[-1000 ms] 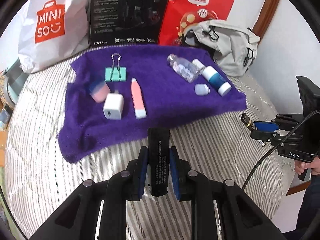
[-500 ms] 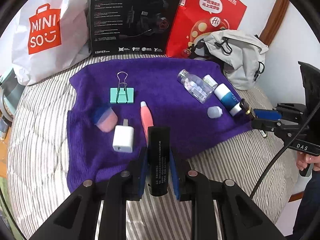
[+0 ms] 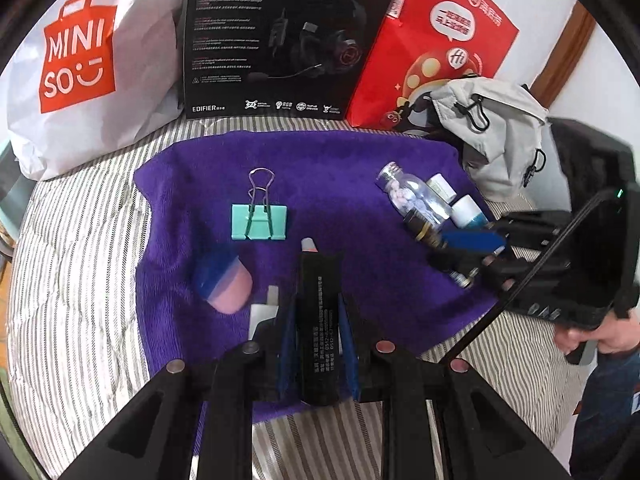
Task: Organize rigid objects
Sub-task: 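Carry the power bank onto the towel while the right tool sets the Grand Reserve bottle there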
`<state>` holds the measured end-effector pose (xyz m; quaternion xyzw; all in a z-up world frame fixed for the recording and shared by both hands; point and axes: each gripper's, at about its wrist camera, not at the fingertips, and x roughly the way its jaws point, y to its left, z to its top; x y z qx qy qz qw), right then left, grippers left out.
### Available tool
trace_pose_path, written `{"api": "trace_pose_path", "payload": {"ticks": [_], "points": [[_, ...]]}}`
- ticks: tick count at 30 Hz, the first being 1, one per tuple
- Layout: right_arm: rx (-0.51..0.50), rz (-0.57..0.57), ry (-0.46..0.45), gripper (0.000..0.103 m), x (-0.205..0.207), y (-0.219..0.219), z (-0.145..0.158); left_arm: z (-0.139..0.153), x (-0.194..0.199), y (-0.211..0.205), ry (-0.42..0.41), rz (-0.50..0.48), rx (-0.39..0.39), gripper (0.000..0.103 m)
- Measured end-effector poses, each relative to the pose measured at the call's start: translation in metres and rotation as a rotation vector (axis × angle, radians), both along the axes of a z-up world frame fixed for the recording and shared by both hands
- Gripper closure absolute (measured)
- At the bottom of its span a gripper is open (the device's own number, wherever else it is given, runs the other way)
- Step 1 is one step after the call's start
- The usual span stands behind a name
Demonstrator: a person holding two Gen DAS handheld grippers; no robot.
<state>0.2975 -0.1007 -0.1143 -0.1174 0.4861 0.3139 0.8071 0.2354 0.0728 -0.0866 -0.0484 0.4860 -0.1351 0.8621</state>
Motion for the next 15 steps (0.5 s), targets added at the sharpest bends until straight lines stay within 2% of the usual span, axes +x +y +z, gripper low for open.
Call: {"api": "trace_pose_path", "payload": {"ticks": [8,13,15], "points": [[-0.053,0.02,-0.001,0.08,0.002,0.014,-0.02,-0.013,0.017,0.004,0.026,0.002,-0.027,0.083],[-0.039,0.031,-0.018,0.079,0.002,0.012,-0.021,-0.018,0.023,0.002,0.036,-0.008,-0.028,0.083],[-0.035,0.043,-0.022,0.076,0.001,0.011,-0.021,-0.019,0.026,0.0,0.041,-0.014,-0.026,0.083]]}}
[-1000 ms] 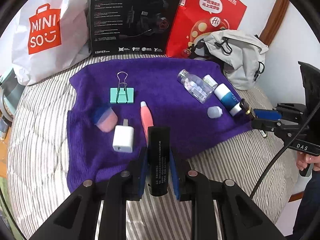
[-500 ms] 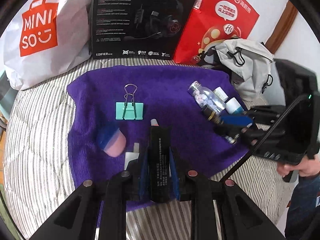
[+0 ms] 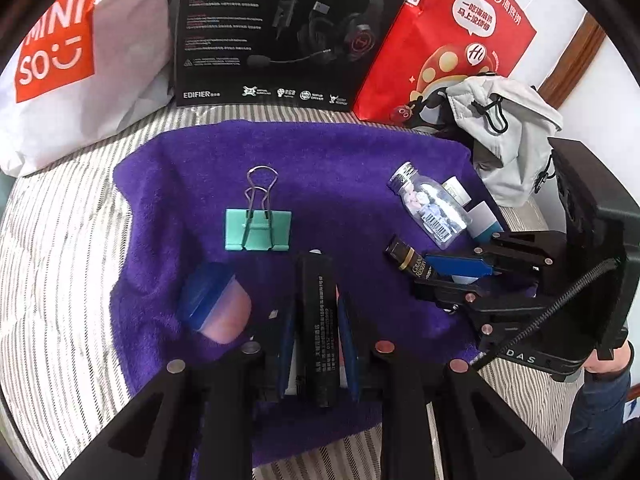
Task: Organize rigid objects
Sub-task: 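Carry the power bank onto the towel while the right tool sets the Grand Reserve bottle there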
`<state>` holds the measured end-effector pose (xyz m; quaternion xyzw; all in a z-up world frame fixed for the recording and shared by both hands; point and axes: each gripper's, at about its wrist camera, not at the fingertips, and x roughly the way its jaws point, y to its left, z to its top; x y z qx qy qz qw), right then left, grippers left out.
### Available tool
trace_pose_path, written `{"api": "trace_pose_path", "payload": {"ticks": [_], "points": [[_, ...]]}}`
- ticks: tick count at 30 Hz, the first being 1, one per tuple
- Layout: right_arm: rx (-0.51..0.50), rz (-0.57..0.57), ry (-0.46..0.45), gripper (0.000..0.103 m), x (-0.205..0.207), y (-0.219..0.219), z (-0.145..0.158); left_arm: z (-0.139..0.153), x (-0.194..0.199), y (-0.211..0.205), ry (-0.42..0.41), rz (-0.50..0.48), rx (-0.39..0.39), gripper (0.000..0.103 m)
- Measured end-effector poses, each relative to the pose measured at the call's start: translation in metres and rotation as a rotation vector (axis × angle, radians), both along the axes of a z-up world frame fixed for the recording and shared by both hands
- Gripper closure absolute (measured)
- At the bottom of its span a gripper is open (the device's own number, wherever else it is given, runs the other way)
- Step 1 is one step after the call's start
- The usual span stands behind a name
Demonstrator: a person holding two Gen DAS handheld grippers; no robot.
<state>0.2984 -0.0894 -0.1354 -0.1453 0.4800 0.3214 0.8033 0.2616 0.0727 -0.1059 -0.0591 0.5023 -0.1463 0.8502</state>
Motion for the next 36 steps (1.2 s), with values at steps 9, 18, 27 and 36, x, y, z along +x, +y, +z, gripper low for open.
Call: {"api": "trace_pose_path", "payload": {"ticks": [9,18,27,36], "points": [[-0.012,-0.02,0.001,0.049,-0.007,-0.01,0.006,-0.008,0.009,-0.011,0.022,-0.013,0.013,0.083],[0.075,-0.083,-0.004,0.044,-0.017,-0.039,0.027,-0.009,0.013,-0.022,0.027,-0.017,0.065,0.082],[0.097,-0.157,-0.002,0.039,-0.029,-0.067,0.033,-0.013,0.002,-0.037,0.025,-0.037,0.162,0.081],[0.09,-0.21,0.027,0.039,-0.055,-0.096,0.03,-0.008,-0.013,-0.046,0.017,-0.035,0.176,0.048]]}}
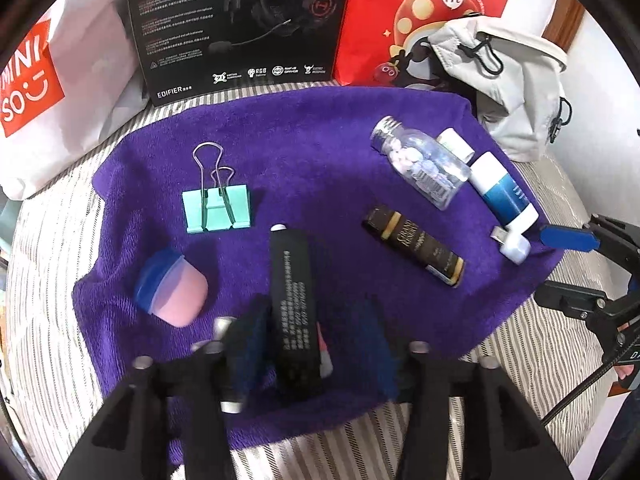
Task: Organize rigid objects
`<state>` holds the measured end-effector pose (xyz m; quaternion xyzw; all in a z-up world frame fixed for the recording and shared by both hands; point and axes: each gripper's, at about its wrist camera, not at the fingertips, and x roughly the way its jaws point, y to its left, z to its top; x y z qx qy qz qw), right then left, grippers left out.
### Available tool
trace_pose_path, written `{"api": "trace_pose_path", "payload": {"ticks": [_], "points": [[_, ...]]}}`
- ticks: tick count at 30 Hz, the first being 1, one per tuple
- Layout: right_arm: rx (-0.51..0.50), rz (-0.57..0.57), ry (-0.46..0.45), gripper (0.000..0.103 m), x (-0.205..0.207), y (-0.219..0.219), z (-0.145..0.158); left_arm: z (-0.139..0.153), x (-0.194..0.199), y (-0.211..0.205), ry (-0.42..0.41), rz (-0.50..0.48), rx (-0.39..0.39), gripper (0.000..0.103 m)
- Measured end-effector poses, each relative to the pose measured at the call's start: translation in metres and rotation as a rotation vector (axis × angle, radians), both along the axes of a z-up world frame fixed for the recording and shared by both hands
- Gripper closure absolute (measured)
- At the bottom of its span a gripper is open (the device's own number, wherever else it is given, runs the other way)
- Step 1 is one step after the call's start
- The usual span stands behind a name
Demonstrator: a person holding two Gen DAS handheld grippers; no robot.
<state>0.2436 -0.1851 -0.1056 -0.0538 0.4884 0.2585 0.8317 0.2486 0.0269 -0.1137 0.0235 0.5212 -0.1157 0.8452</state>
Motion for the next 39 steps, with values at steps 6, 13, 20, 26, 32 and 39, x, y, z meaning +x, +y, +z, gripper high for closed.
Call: {"api": "trace_pose_path", "payload": {"ticks": [6,13,20,26,32,39], "points": [[0.016,-0.018,-0.006,0.039,-0.02,-0.012,0.006,0.005,-0.011,-0.005,-0.003,0.015,0.043,0.04],[0.021,-0.047,-0.004,0.039,-0.04,-0.018,0.008,0.021,-0.033,-0.004,-0.039,0.039,0.057,0.029],[-0.003,-0.101,-0.006,0.025,-0.055,-0.018,0.007,0.03,-0.069,-0.003,-0.049,0.076,0.08,0.012],[-0.052,-0.173,-0.029,0.002,-0.067,-0.014,0.01,0.038,-0.101,0.004,-0.072,0.194,0.078,0.005],[-0.051,-0.228,-0.039,0.0,-0.083,-0.014,0.02,0.049,-0.127,0.008,-0.097,0.256,0.018,0.005],[-0.083,-0.265,-0.04,0.0,-0.102,-0.016,0.034,0.058,-0.146,0.007,-0.109,0.277,0.048,0.005]]}}
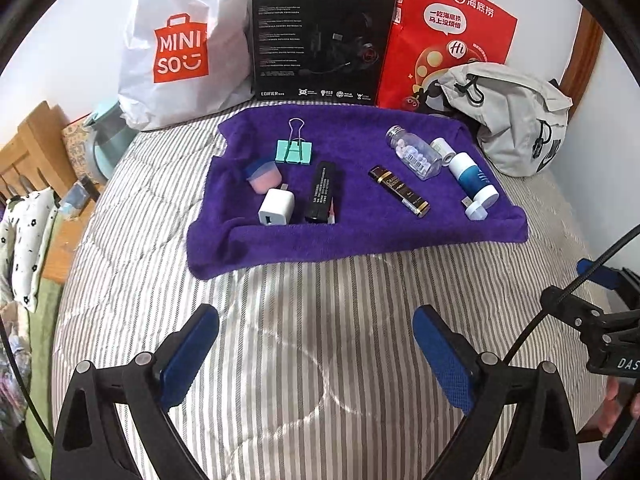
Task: Organize rigid objects
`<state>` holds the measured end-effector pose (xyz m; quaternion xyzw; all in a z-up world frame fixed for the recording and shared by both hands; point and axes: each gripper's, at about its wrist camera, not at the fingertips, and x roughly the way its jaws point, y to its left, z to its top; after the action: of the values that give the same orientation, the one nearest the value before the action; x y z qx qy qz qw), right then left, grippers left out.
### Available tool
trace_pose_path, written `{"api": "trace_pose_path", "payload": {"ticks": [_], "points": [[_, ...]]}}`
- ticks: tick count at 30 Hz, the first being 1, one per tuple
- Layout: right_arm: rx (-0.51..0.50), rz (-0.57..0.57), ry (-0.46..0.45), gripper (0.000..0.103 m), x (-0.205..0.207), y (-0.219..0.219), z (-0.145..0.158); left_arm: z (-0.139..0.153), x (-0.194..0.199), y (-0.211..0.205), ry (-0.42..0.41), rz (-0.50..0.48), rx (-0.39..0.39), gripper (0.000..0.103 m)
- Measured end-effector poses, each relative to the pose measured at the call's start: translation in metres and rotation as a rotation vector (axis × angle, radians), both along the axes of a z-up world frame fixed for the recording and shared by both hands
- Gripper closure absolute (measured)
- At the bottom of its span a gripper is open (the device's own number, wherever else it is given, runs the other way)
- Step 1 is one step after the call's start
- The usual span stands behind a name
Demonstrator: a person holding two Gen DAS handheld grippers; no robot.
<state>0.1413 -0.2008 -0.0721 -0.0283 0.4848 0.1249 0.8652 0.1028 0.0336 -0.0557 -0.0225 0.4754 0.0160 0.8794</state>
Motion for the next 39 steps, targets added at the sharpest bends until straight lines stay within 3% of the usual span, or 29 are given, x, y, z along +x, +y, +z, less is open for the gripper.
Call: {"api": "trace_pose_path", "payload": {"ticks": [6,39], "points": [[-0.049,-0.018,-0.021,0.0,-0.012,0.0,0.011,0.008,-0.012,-0.007,-0.021,-0.02,-0.022,0.005],[-0.043,-0.069,-0.009,0.0,-0.013,-0.014,0.023,0.025,-0.018,-0.019,-0.045,-0.044,0.021,0.005]]}}
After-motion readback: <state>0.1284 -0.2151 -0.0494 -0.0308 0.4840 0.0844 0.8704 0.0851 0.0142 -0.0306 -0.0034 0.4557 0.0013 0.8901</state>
